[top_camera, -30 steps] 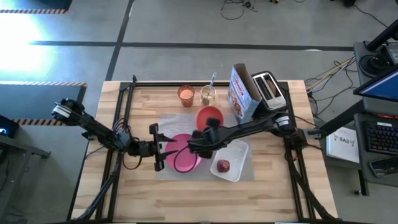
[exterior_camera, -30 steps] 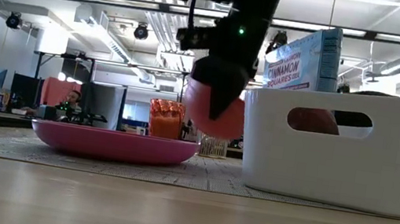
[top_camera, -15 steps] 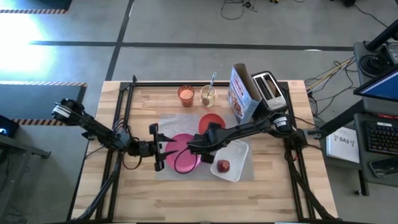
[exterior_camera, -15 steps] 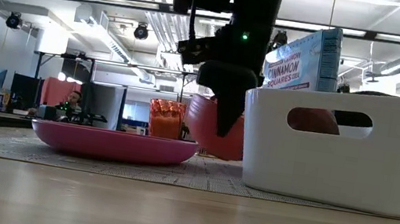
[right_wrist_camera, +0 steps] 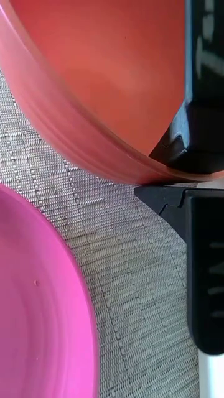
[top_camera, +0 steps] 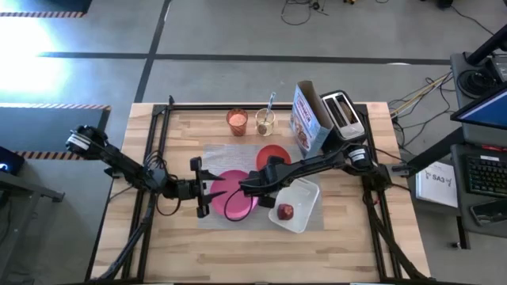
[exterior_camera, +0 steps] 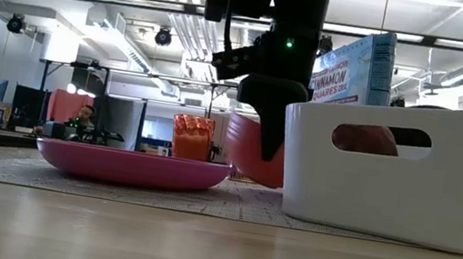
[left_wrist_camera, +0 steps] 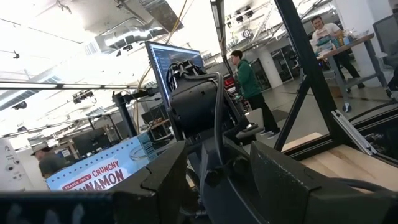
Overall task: Arrange a breakfast setting
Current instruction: Put the orange bowl on the gray table mat to the right of the pink plate
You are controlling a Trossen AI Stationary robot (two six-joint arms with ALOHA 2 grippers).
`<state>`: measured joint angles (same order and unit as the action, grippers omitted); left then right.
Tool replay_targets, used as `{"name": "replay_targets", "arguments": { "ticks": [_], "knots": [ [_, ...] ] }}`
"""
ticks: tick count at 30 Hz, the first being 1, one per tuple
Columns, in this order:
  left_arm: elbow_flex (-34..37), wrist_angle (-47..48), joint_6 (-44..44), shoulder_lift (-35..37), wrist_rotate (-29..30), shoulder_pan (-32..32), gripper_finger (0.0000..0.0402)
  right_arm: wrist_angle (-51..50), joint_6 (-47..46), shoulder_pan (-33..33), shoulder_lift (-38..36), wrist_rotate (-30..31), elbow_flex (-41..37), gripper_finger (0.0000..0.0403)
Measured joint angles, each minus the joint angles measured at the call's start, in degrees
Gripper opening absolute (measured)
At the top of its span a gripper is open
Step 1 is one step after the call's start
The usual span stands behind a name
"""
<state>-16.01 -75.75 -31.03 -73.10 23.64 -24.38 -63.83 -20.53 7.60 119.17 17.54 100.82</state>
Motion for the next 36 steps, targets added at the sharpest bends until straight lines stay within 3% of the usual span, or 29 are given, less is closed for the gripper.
{"name": "replay_targets", "arguments": {
  "ticks": [10,25,36],
  "knots": [
    [0.0,-0.02,0.0,0.0,0.0,0.0,0.0162,-0.2,0.1,0.0,0.0,-0.26,0.0,0.0009],
    [-0.02,0.0,0.0,0.0,0.0,0.02,0.0162,-2.21,-0.02,0.17,0.0,-8.51,0.02,0.0009],
    [-0.02,-0.02,0.0,0.0,0.0,0.02,0.0162,-4.18,-2.96,4.29,-0.02,-13.93,0.02,0.0022]
  ]
}}
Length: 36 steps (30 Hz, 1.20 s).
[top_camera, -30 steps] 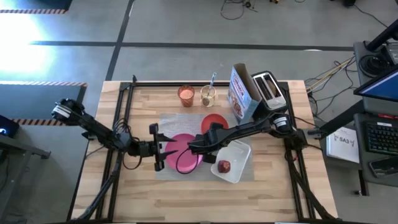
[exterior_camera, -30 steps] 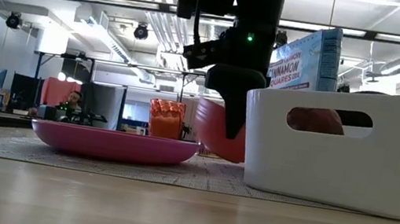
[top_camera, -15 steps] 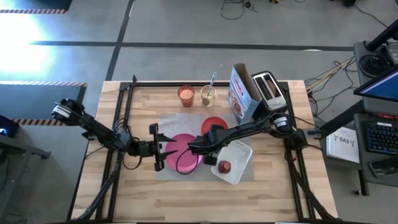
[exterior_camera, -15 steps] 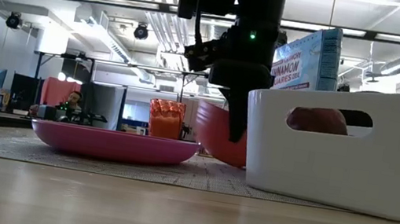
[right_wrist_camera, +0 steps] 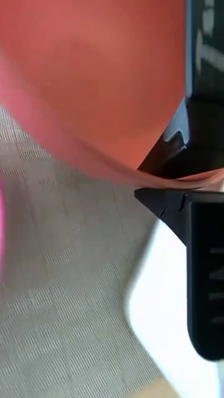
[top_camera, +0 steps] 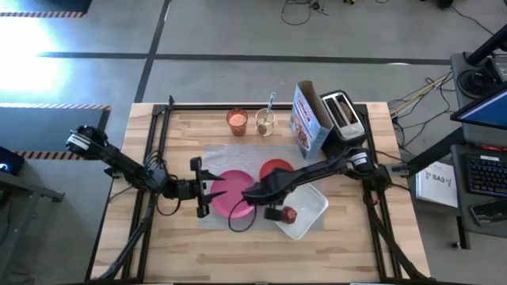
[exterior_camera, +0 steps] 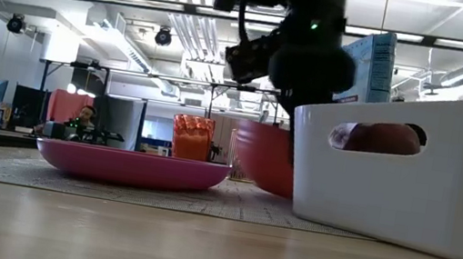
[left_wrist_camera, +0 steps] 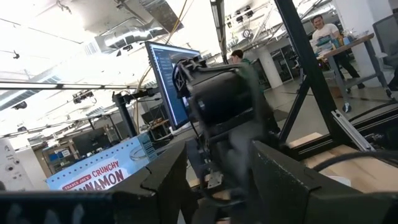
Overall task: Arrange a breakfast setting
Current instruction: Put the orange bowl on the gray table mat to the right of the pink plate, then move the white bin to the bottom right of the table
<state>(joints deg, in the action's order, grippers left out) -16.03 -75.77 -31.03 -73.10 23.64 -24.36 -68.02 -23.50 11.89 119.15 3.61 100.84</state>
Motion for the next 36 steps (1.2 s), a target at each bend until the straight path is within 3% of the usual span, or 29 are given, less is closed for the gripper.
{"name": "replay_targets", "arguments": {
  "ticks": [4,14,23,30,36],
  "knots": [
    [0.0,0.01,0.0,0.0,0.0,-0.01,0.0162,-0.02,-0.75,1.56,0.0,-2.71,0.0,0.0051],
    [0.0,0.02,0.0,0.0,0.0,0.0,0.0162,-3.5,-3.2,2.64,-0.29,-2.59,0.0,0.0099],
    [-0.02,0.07,0.0,0.0,-0.02,-0.02,0.0162,-8.2,-8.58,2.64,-5.22,-2.02,-0.02,0.0103],
    [-0.02,0.05,0.0,0.0,-0.02,-0.02,0.0162,-10.18,-20.39,3.8,-11.91,1.9,0.0,0.0098],
    [-0.02,0.04,0.0,0.0,-0.02,-0.02,0.0162,-19.45,-28.48,5.46,-12.66,7.11,-0.86,0.0098]
  ]
}}
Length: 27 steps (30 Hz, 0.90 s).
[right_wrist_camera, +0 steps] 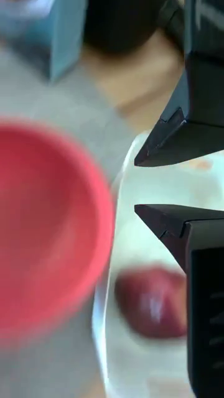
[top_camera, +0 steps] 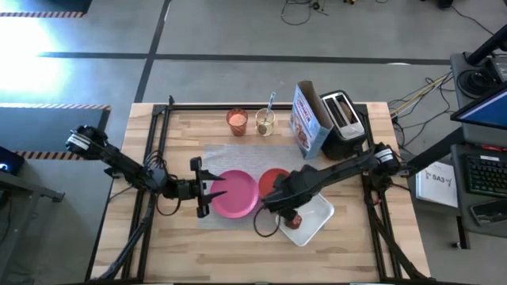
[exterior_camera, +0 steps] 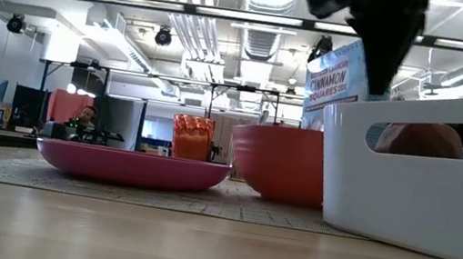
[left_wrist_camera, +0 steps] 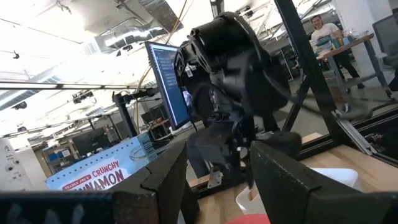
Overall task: Arrange a breakfast setting
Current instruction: Move the white bin to the bottom right of the table
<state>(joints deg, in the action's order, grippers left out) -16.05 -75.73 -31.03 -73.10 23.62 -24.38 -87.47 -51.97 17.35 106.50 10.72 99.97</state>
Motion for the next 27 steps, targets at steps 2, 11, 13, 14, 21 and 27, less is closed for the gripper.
{"name": "replay_targets", "arguments": {
  "ticks": [2,11,13,14,21,27],
  "knots": [
    [0.0,0.02,0.0,0.0,0.0,0.02,0.0162,-2.42,-1.67,0.19,0.0,1.05,-1.72,0.0098],
    [0.0,0.0,0.0,0.0,0.0,0.0,0.0162,-2.12,-0.45,0.28,-1.32,-2.09,-10.85,0.0098],
    [0.0,-0.02,0.0,0.0,-0.01,0.01,0.0162,-1.97,-0.29,0.25,-2.25,-2.13,-12.47,0.0098],
    [0.0,-0.01,0.0,0.0,-0.02,0.0,0.0162,-1.91,-0.56,0.14,-2.68,-2.13,-13.12,0.0098],
    [0.0,-0.06,0.0,0.0,-0.04,0.02,0.0162,5.48,-2.92,-0.25,-7.12,-3.1,-19.33,0.0098],
    [0.0,-0.02,0.0,0.02,-0.04,0.0,0.0162,11.61,-3.6,-0.25,-10.27,-4.58,-24.01,0.0098]
  ]
}}
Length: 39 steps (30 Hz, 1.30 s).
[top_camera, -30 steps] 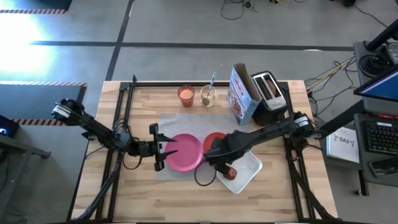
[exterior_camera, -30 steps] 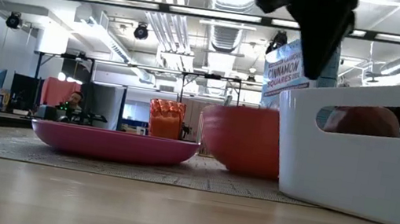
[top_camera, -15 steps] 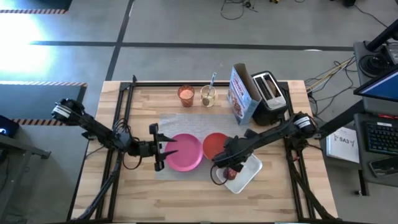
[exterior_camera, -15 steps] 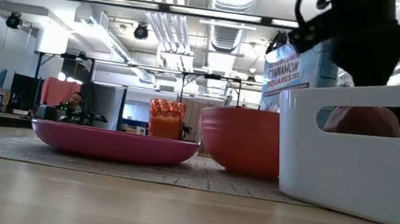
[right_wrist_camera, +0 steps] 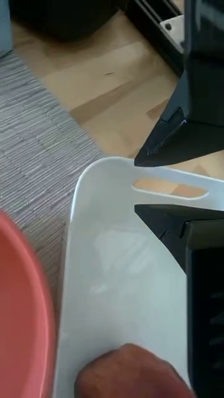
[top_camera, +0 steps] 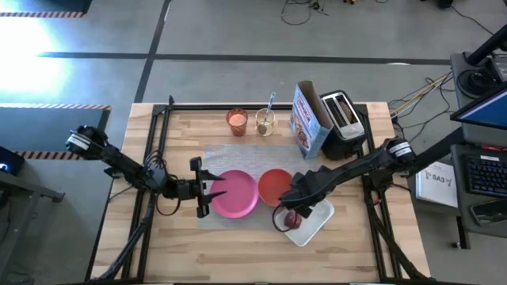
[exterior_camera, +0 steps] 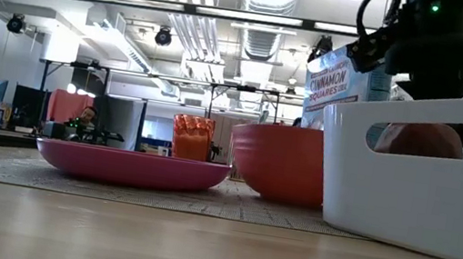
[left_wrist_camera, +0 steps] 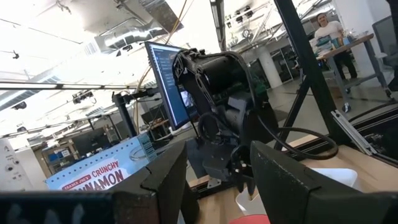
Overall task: Arrange a breakfast setting
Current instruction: Move the white bin to the bottom right of the table
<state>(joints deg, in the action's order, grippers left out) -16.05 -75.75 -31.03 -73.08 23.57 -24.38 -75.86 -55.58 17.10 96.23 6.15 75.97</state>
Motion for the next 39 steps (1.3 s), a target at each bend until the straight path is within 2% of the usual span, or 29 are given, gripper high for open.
{"name": "replay_targets", "arguments": {
  "ticks": [11,20,29,39],
  "knots": [
    [0.0,0.02,0.0,0.0,-0.09,0.04,0.0162,2.73,-1.48,-0.22,-1.27,-0.4,-5.49,0.0098],
    [0.0,0.02,0.0,-0.01,-0.09,0.13,0.0162,4.49,-0.84,-0.24,-1.94,-0.2,-5.12,0.0098],
    [0.0,0.02,0.0,0.0,-0.09,0.13,0.0162,4.27,-1.5,-0.26,-5.95,-0.11,-5.1,0.0098],
    [0.02,0.0,0.0,-0.01,-0.09,0.13,0.0162,4.06,-2.99,-0.26,-7.38,2.94,-5.98,0.0098]
  ]
}}
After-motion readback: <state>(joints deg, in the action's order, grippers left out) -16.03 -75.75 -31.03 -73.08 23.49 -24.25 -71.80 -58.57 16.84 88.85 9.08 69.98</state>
